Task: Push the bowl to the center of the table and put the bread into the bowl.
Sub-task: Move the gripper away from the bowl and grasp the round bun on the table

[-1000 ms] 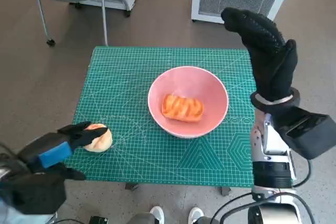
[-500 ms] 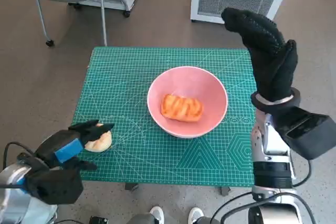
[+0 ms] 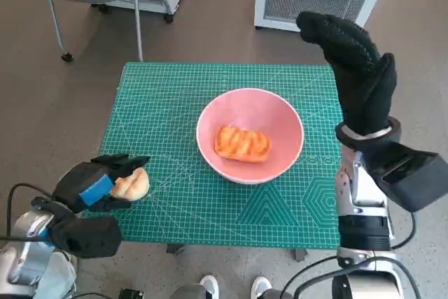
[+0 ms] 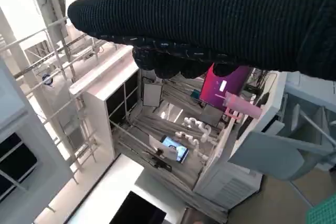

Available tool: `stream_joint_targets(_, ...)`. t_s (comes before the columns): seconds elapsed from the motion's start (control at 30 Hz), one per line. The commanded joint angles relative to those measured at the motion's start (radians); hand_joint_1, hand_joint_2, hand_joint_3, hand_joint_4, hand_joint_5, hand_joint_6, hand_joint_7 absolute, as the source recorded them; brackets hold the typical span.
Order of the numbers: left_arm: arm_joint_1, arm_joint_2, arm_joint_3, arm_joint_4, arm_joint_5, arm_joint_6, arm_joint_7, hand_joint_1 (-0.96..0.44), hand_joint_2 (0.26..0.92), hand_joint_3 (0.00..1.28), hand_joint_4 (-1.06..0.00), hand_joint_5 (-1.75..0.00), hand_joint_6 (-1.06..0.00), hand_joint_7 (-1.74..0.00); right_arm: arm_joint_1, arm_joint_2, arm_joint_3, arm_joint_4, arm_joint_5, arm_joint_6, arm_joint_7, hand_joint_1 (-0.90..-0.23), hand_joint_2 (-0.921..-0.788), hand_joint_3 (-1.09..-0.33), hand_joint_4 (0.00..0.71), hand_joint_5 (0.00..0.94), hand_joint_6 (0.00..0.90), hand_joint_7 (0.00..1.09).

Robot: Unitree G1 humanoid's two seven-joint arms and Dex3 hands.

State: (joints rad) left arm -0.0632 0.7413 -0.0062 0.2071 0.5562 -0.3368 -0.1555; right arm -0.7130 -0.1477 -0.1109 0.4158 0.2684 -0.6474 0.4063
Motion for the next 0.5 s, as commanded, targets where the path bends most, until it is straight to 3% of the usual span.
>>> stream_joint_targets(0.03, -0.021, -0.005, -0.025, 0.038, 0.028, 0.015, 0.03, -0.16, 0.889, 0.01, -0.56, -0.04, -0.58, -0.08, 0.005, -0.003, 0.003, 0.008, -0.009, 0.003, 0.01, -0.753, -0.921, -0.882, 0.262, 0.01, -0.001, 0.69)
stream_joint_targets(0.13, -0.037, 0.0, -0.042, 0.075, 0.049, 0.011, 0.055, -0.11, 0.905, 0.02, -0.66, -0.09, -0.68, -0.13, 0.005, -0.004, 0.003, 0.008, -0.008, 0.002, 0.011, -0.753, -0.921, -0.882, 0.263, 0.01, -0.001, 0.69)
stream_joint_targets(0.17, -0.042, 0.003, -0.047, 0.087, 0.053, 0.009, 0.061, -0.07, 0.911, 0.07, -0.62, -0.5, -0.62, -0.56, 0.004, -0.004, 0.003, 0.008, -0.009, 0.001, 0.011, -0.753, -0.921, -0.882, 0.263, 0.01, -0.001, 0.69)
stream_joint_targets(0.2, -0.05, 0.006, -0.053, 0.103, 0.058, 0.007, 0.064, -0.05, 0.914, 0.12, -0.58, -0.78, -0.57, -0.86, 0.005, -0.004, 0.003, 0.007, -0.009, 0.001, 0.011, -0.753, -0.921, -0.882, 0.262, 0.01, -0.001, 0.69)
stream_joint_targets(0.23, -0.055, 0.009, -0.058, 0.113, 0.06, 0.006, 0.065, -0.03, 0.917, 0.13, -0.59, -0.96, -0.55, -1.0, 0.005, -0.005, 0.003, 0.006, -0.009, 0.001, 0.011, -0.753, -0.921, -0.882, 0.262, 0.01, -0.001, 0.69)
stream_joint_targets(0.4, -0.07, 0.025, -0.074, 0.145, 0.06, -0.008, 0.07, 0.0, 0.918, 0.13, -0.62, -1.25, -0.56, -1.14, 0.005, -0.006, 0.002, 0.005, -0.007, -0.001, 0.012, -0.752, -0.921, -0.884, 0.261, 0.01, -0.001, 0.69)
stream_joint_targets(0.5, -0.075, 0.036, -0.078, 0.155, 0.055, -0.019, 0.072, 0.0, 0.907, 0.14, -0.66, -1.23, -0.56, -1.18, 0.005, -0.004, 0.003, 0.007, -0.008, -0.003, 0.011, -0.75, -0.921, -0.885, 0.261, 0.01, -0.001, 0.69)
